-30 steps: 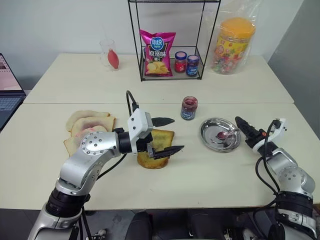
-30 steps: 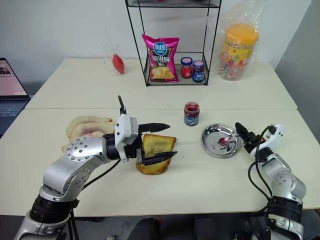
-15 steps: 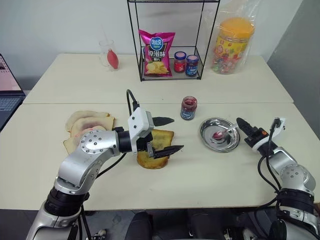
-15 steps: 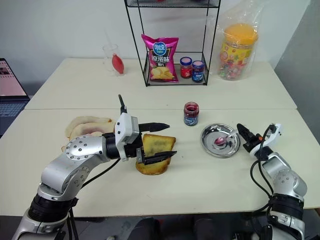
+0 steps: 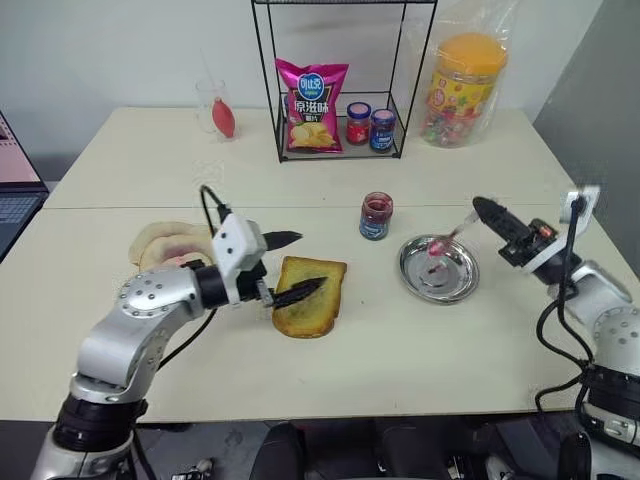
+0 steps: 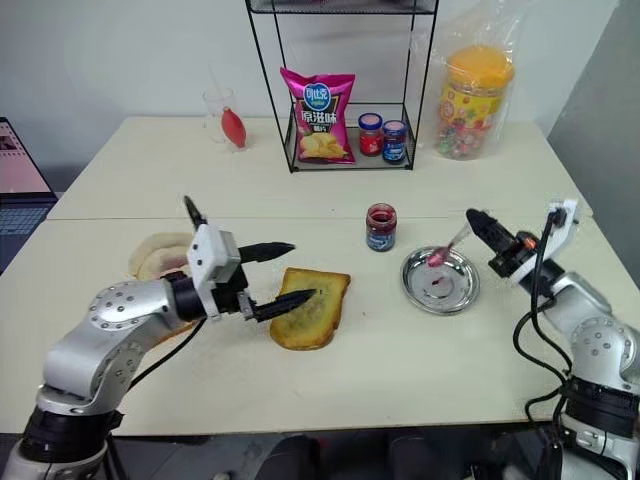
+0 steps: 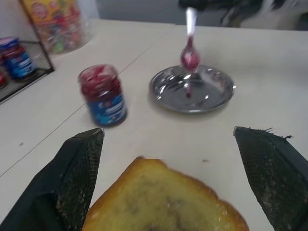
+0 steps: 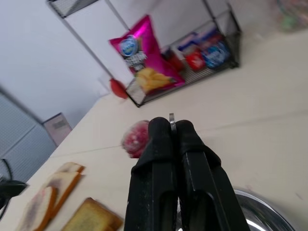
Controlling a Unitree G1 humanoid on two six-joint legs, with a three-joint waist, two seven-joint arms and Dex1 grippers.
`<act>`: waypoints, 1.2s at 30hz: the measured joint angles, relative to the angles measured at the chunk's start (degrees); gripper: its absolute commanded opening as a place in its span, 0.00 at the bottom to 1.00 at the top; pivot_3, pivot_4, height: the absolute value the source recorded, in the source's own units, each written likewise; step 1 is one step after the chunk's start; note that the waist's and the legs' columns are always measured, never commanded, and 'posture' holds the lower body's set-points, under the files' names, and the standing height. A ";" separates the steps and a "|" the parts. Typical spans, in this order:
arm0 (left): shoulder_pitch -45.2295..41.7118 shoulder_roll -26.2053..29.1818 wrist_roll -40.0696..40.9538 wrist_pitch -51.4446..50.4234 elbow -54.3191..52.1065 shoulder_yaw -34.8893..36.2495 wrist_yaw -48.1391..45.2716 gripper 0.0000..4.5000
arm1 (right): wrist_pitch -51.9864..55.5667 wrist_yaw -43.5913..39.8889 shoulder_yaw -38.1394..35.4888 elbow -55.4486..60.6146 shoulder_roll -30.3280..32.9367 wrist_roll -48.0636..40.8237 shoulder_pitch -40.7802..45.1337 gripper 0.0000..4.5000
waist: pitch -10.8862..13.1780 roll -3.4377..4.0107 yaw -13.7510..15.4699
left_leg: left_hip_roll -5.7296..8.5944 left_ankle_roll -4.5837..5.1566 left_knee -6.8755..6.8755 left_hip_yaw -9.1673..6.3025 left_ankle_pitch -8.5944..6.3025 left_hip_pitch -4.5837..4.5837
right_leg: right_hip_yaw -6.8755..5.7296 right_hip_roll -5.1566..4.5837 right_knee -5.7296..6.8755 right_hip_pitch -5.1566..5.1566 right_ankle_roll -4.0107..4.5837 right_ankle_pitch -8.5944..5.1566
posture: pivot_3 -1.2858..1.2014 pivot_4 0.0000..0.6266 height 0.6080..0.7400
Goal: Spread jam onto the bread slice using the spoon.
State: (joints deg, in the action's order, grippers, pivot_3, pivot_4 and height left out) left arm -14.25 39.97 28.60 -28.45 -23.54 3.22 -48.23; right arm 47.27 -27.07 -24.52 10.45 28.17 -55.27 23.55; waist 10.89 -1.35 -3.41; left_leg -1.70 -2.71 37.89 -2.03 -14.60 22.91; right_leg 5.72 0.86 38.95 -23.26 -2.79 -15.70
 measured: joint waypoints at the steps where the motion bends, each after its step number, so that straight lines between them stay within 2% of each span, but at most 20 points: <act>1: 0.29 0.17 0.21 0.02 0.50 0.87 -0.03 1.00 | 0.34 0.25 1.28 0.76 0.40 0.08 2.02 0.01 | 0.00 0.00 0.00 | 0.00 0.00 0.02 0.02 0.00 -0.01 | 0.02 0.00 0.00 0.01 -0.02 0.01 | 0.52 0.24 1.00; 4: 0.21 0.15 0.32 -0.01 2.12 2.09 0.20 1.00 | 0.42 1.01 4.68 2.23 0.64 0.65 7.69 0.01 | 0.00 0.00 0.01 | 0.00 0.00 0.02 0.02 0.00 0.00 | 0.00 0.00 -0.02 0.01 -0.03 0.02 | 0.52 0.24 1.00; 8: -0.63 -0.82 1.85 -1.77 1.93 2.32 0.82 1.00 | -2.28 1.03 11.00 -0.60 -0.52 6.54 13.77 0.01 | 0.00 0.00 0.00 | 0.00 0.00 0.00 0.04 0.00 0.04 | 0.01 -0.01 -0.06 -0.02 -0.03 0.02 | 0.52 0.24 1.00; 10: -1.07 -1.03 3.81 -3.39 0.76 2.35 1.06 1.00 | -6.58 -0.03 15.57 -4.83 -1.85 12.16 16.37 0.01 | 0.01 0.00 0.38 | 0.01 0.00 -0.04 0.00 -0.01 0.10 | -0.06 -0.05 -0.09 -0.05 0.10 0.09 | 0.52 0.24 1.00; 14: -1.14 -1.18 6.23 -5.09 -1.77 2.35 1.43 1.00 | -15.14 -3.10 20.15 -13.57 -3.00 20.72 20.02 0.01 | 0.01 0.00 0.17 | 0.01 -0.01 -0.06 0.05 -0.02 0.13 | -0.03 -0.07 -0.09 -0.10 0.20 0.15 | 0.52 0.24 1.00; 19: -0.70 -1.14 7.11 -6.24 -3.21 2.48 2.31 1.00 | -21.53 -6.27 21.48 -21.36 -4.81 25.78 22.52 0.01 | 0.01 0.00 0.14 | 0.00 -0.01 -0.07 0.02 -0.01 0.11 | -0.05 -0.06 -0.05 -0.11 0.23 0.17 | 0.52 0.24 1.00; 36: -0.03 -0.49 7.28 -6.44 -3.29 2.51 2.65 1.00 | -34.93 -10.37 25.98 -32.12 -8.93 38.10 24.95 0.01 | 0.02 0.01 0.11 | 0.01 -0.01 -0.06 0.00 -0.01 0.10 | -0.06 -0.06 -0.01 -0.11 0.27 0.19 | 0.52 0.24 1.00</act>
State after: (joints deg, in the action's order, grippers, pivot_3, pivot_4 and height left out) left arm -14.28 39.48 35.88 -34.89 -26.83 5.73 -45.58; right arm 12.33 -37.44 1.46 -21.67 19.24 -17.17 48.50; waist 10.91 -1.34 -3.30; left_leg -1.69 -2.71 37.83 -2.03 -14.61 23.02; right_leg 5.66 0.80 38.94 -23.37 -2.52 -15.51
